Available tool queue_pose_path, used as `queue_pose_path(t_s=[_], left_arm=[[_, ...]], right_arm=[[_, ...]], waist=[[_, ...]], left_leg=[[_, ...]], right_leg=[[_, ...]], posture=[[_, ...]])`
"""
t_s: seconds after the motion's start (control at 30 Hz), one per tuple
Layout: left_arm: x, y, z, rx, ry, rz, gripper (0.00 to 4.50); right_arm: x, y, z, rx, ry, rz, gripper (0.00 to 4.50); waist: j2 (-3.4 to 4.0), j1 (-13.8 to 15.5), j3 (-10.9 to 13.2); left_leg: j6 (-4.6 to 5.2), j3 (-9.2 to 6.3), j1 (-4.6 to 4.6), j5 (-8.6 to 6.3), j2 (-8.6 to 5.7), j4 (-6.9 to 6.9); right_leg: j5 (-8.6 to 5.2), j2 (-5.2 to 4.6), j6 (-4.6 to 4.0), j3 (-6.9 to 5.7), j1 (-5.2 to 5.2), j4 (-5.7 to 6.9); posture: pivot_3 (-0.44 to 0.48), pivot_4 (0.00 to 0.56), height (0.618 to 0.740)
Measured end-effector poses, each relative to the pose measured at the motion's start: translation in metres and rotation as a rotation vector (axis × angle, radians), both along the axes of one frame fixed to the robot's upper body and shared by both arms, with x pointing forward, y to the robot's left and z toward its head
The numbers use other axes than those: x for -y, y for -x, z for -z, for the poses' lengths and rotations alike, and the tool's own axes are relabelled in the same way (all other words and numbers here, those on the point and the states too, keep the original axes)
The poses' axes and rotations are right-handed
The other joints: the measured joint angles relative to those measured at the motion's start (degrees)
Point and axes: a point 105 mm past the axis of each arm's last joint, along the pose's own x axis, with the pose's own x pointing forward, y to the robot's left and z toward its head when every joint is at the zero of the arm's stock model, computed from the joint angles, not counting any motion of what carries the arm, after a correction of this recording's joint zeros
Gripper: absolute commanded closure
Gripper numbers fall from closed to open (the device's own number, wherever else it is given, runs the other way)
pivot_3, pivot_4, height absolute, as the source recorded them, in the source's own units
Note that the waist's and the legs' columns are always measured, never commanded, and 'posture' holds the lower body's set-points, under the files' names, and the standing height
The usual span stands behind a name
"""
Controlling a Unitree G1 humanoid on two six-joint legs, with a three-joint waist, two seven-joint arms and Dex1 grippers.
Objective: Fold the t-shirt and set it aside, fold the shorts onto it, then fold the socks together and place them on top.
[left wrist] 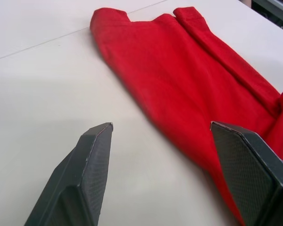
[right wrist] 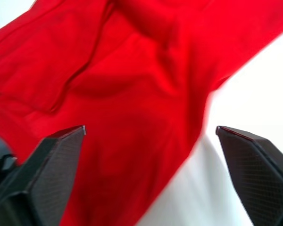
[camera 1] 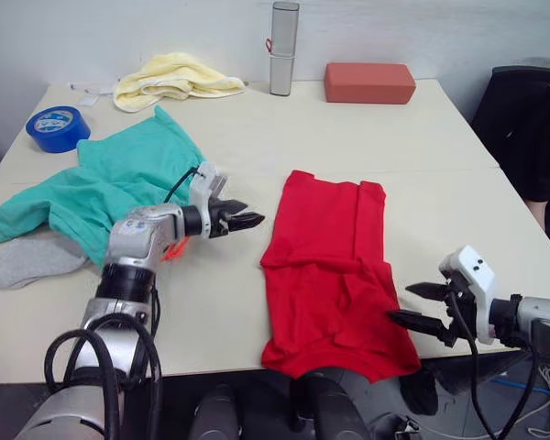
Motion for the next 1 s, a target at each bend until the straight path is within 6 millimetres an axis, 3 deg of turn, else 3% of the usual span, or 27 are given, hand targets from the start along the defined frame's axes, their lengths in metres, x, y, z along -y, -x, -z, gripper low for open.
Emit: queue_pose_path(t_s=[0.13, 0.27, 0.57, 0.67, 1.0], left_arm=[[0.021, -0.015, 0.011, -0.074, -0.003, -0.012, 0.01], [0.046, -0.024, 0.014, -0.094, -0.044, -0.003, 0.01], [0.064, -0.031, 0.018, -0.06, -0.086, -0.002, 0.01], [0.066, -0.032, 0.019, -0.059, -0.081, -0.007, 0.61], [0.068, -0.035, 0.027, -0.072, -0.047, -0.067, 3.77]], right_arm=[[-0.008, 0.006, 0.008, 0.001, -0.013, 0.002, 0.0], [-0.013, 0.002, 0.007, 0.083, -0.037, 0.027, 0.0], [0.011, 0.002, -0.009, 0.29, -0.053, 0.147, 0.0], [0.013, 0.01, -0.001, 0.256, -0.052, 0.148, 0.0], [0.013, 0.015, 0.004, 0.25, -0.039, 0.137, 0.0]], waist=[[-0.01, -0.1, 0.0], [-0.01, -0.2, 0.0], [0.0, 0.0, 0.0], [0.0, 0.0, 0.0], [0.0, -0.1, 0.0]], left_leg=[[-0.03, -0.03, -0.07, 0.02, -0.02, -0.02], [-0.15, -0.01, -0.08, 0.07, -0.03, -0.04], [0.06, -0.08, -0.01, -0.01, -0.07, -0.04], [0.14, -0.14, -0.03, -0.02, -0.09, -0.04], [0.14, -0.21, -0.04, -0.01, -0.09, -0.06]], right_leg=[[0.02, 0.03, 0.04, -0.06, 0.01, -0.13], [0.03, 0.04, 0.06, -0.13, 0.01, -0.19], [0.06, 0.0, 0.12, -0.35, 0.15, -0.24], [0.06, -0.02, 0.12, -0.36, 0.15, -0.24], [0.06, -0.02, 0.12, -0.39, 0.16, -0.24]], posture=[[0.0, 0.15, 0.74], [0.0, 0.15, 0.74], [0.0, 0.15, 0.74], [0.0, 0.15, 0.74], [0.0, 0.15, 0.74]])
